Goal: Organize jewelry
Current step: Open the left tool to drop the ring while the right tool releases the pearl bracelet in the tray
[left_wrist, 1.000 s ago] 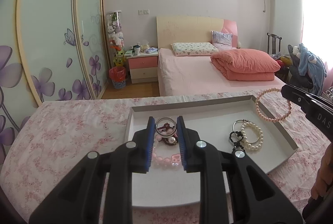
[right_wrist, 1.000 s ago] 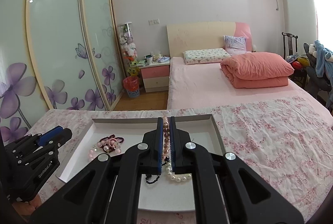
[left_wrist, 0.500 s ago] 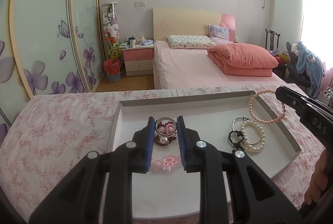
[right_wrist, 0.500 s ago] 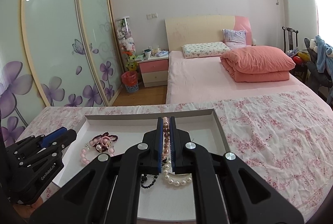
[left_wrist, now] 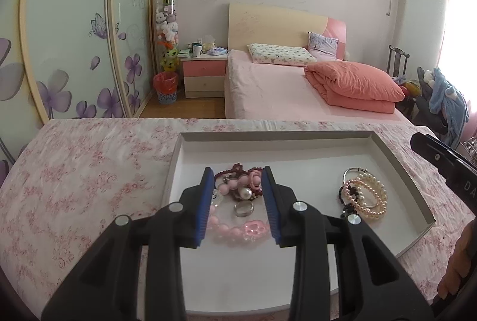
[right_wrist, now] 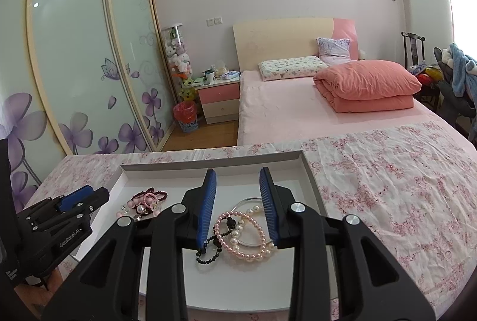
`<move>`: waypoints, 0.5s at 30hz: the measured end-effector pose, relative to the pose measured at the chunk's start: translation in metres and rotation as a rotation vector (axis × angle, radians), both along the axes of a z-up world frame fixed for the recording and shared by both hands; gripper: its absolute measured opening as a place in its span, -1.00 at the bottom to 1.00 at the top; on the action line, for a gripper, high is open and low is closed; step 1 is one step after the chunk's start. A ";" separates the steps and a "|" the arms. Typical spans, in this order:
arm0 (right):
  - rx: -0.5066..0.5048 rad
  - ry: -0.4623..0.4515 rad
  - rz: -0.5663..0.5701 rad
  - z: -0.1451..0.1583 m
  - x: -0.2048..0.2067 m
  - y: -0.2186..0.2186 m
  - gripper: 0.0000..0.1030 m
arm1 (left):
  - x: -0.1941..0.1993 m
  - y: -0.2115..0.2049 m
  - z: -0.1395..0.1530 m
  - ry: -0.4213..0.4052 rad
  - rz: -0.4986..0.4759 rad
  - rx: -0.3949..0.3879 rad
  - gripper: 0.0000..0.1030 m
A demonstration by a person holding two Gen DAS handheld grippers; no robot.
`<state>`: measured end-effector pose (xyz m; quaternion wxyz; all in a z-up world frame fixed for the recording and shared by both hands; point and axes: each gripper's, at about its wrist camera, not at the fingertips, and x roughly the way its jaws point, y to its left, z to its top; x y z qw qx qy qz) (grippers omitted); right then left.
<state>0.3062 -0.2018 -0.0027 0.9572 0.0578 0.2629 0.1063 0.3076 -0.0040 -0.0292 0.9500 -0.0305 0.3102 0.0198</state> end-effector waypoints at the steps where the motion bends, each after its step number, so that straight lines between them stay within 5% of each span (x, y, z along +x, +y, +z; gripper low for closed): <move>1: -0.001 0.001 -0.001 0.000 0.000 0.000 -0.38 | -0.001 0.000 0.000 -0.001 0.001 0.001 -0.33; 15: -0.020 0.020 -0.005 -0.004 -0.027 -0.012 -0.33 | -0.024 -0.002 0.003 0.015 -0.019 -0.017 -0.23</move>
